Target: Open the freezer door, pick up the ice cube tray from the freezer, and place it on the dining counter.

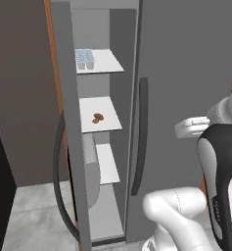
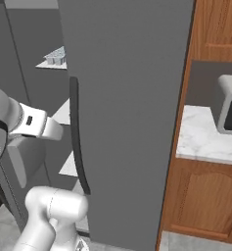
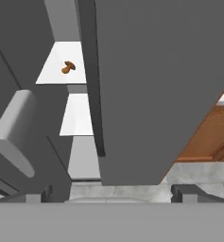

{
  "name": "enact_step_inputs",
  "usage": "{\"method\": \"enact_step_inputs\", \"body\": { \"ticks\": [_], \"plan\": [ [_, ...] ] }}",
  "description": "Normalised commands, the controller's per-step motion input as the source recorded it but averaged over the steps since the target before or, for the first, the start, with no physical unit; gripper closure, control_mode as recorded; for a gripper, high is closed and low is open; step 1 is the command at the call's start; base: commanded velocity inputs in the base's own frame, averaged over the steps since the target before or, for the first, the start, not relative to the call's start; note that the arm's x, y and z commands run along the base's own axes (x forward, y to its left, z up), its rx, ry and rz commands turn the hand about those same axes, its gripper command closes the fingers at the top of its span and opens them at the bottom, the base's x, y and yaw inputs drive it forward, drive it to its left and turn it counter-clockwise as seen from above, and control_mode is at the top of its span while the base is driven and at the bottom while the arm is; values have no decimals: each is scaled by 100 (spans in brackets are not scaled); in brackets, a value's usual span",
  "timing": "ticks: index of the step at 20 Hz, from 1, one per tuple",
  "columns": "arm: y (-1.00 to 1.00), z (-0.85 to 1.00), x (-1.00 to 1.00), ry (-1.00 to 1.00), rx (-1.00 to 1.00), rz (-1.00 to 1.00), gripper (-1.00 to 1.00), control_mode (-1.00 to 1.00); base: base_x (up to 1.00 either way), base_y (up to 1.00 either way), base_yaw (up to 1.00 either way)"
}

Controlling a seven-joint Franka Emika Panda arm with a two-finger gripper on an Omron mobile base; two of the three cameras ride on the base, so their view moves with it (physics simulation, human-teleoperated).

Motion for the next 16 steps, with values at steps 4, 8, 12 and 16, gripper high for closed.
{"method": "enact_step_inputs", "body": {
  "ticks": [4, 8, 12, 16],
  "plan": [
    [0, 0, 0, 0, 0, 0, -100, 100, 7, 28, 16],
    [0, 0, 0, 0, 0, 0, -100, 100, 2, 42, 28],
    [0, 0, 0, 0, 0, 0, -100, 100, 9, 28, 34],
    [0, 0, 0, 0, 0, 0, -100, 100, 6, 33, 35]
  ]
}}
